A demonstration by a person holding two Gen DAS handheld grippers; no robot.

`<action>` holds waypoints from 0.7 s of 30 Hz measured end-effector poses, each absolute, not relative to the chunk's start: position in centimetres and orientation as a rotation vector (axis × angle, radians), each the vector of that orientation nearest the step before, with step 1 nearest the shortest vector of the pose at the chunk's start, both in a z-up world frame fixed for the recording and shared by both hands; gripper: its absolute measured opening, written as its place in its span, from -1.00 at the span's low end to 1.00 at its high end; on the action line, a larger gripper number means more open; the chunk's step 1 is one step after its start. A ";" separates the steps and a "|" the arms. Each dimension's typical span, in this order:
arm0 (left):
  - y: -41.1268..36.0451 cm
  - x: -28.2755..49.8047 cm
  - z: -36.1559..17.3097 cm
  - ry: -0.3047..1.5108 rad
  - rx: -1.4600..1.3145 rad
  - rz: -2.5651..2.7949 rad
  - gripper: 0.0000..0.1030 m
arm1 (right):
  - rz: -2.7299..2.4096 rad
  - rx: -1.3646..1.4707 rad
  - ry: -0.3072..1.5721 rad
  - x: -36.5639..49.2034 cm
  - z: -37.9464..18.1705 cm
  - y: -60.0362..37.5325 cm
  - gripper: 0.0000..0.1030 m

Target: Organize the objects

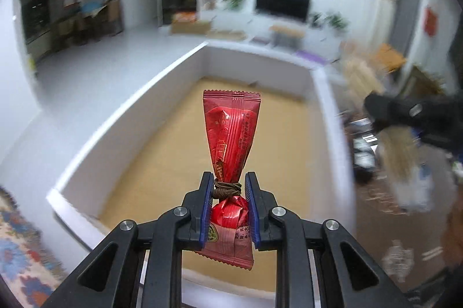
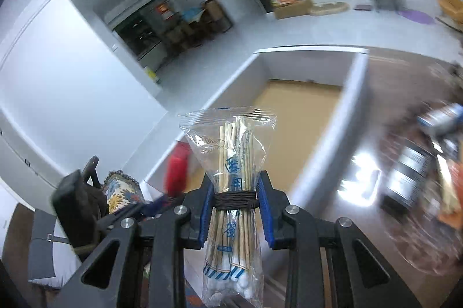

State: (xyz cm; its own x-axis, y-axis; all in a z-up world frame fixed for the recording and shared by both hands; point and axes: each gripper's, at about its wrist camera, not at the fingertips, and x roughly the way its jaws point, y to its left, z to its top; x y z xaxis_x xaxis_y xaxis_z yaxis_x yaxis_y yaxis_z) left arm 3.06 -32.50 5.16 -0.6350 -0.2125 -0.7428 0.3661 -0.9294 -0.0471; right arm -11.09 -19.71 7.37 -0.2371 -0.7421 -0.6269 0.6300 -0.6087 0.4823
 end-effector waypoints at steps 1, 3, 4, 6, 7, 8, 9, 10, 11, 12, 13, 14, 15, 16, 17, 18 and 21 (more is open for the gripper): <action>-33.9 2.2 3.9 0.271 1.201 -2.498 -0.52 | -1.937 1.107 -0.139 -11.2 6.6 -21.8 -0.21; -35.5 1.1 1.8 0.275 1.304 -2.381 0.28 | -1.935 1.166 -0.095 -11.5 5.0 -24.1 0.37; -36.4 0.7 0.8 0.274 1.337 -2.312 0.47 | -1.958 1.175 -0.083 -11.4 4.3 -24.6 0.45; -36.7 0.7 0.3 0.246 1.331 -2.280 0.53 | -1.993 1.165 -0.082 -11.1 3.8 -24.3 0.46; -36.4 0.8 0.5 0.224 1.314 -2.299 0.53 | -2.004 1.153 -0.085 -10.8 3.5 -23.7 0.52; -36.2 1.0 0.7 0.212 1.296 -2.300 0.53 | -2.019 1.143 -0.079 -10.6 3.4 -23.2 0.55; -35.9 1.4 0.7 0.205 1.271 -2.302 0.55 | -2.055 1.122 -0.063 -10.2 3.2 -22.2 0.62; -35.6 1.9 0.8 0.206 1.247 -2.309 0.55 | -2.087 1.107 -0.053 -9.9 3.1 -21.2 0.66; -35.2 2.3 1.0 0.217 1.223 -2.320 0.55 | -2.130 1.087 -0.042 -9.6 2.9 -19.7 0.68; -34.7 2.7 1.4 0.236 1.193 -2.341 0.55 | -2.164 1.074 -0.034 -9.3 2.7 -18.4 0.71; -34.1 3.2 1.9 0.256 1.160 -2.368 0.55 | -2.203 1.062 -0.023 -8.8 2.2 -16.7 0.72; -33.1 3.8 2.1 0.270 1.135 -2.394 0.55 | -2.248 1.049 -0.004 -8.4 1.5 -14.8 0.73; -31.9 4.5 2.5 0.288 1.106 -2.431 0.55 | -2.294 1.043 0.019 -8.0 1.1 -12.5 0.74; -30.7 4.9 3.3 0.310 1.079 -2.478 0.55 | -2.347 1.049 0.051 -7.3 0.3 -10.4 0.75; -29.6 4.7 4.0 0.332 1.065 -2.528 0.56 | -2.387 1.065 0.084 -6.8 -0.4 -8.2 0.75; -28.6 5.3 4.5 0.349 1.057 -2.584 0.57 | -2.418 1.087 0.114 -6.4 -1.1 -6.4 0.75; -23.8 5.0 5.5 0.360 1.074 -2.742 0.59 | -2.473 1.203 0.171 -5.3 -3.7 -0.9 0.75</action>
State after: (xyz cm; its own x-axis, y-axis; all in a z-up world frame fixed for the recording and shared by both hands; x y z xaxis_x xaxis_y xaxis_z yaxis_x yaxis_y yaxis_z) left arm 4.96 -23.81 5.50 -0.7248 -0.0736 -0.6850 0.2478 -0.9556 -0.1595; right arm -5.32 -0.88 -3.70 -0.5590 -0.2858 -0.7784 0.3904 -0.9189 0.0570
